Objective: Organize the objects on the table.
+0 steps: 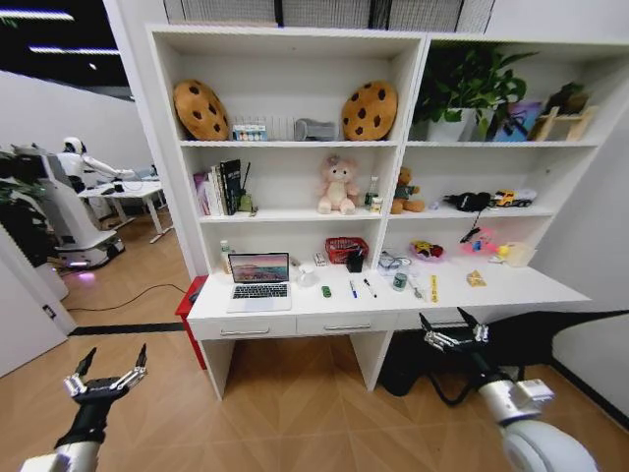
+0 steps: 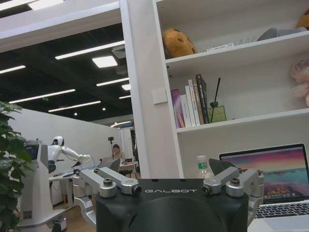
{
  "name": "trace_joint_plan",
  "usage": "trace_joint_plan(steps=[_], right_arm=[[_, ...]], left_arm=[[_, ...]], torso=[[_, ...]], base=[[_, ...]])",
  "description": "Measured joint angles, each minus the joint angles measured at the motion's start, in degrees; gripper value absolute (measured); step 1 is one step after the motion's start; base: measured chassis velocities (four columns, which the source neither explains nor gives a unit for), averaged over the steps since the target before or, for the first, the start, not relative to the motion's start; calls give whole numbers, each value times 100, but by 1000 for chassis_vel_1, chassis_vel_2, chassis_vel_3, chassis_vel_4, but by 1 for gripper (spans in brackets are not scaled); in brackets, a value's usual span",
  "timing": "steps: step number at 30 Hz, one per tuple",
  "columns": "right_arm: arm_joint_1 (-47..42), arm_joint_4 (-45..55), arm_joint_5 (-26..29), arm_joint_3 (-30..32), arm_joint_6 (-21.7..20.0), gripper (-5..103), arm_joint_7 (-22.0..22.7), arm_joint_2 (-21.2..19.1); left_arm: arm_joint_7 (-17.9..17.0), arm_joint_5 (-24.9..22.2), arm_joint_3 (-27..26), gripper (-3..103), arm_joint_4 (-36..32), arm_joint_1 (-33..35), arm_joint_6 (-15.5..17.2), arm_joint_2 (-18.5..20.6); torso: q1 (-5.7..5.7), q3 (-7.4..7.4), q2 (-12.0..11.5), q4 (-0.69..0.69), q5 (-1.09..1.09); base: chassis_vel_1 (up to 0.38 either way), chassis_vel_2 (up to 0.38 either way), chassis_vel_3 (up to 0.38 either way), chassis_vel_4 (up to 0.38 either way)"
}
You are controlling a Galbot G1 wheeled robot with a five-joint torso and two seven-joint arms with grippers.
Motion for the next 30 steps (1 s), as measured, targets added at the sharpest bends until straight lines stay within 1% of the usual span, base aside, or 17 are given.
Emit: trace_joint_plan(steps=[7, 12, 24, 30], right_arm=[[55, -60, 5, -73, 6, 100, 13, -31], [112, -59, -55, -198, -12, 100, 40, 26], [118, -48, -62, -204, -37, 100, 41, 14], [71, 58, -54, -205, -37, 100, -10, 84]], left_arm=[[5, 7, -22, 100, 57, 6, -55, -28], [-7, -23, -22, 100, 131, -9, -65, -22], [-4, -91, 13, 100, 235, -83, -50, 3], [-1, -91, 23, 100, 289, -71, -68, -13]], torso=[[-1, 0, -1, 0, 0], [-1, -1, -1, 0, 0], [-2, -1, -2, 0, 0], [-2, -1, -2, 0, 0]], base=[[0, 0, 0, 0], [0, 0, 0, 0], [0, 0, 0, 0], [0, 0, 0, 0]])
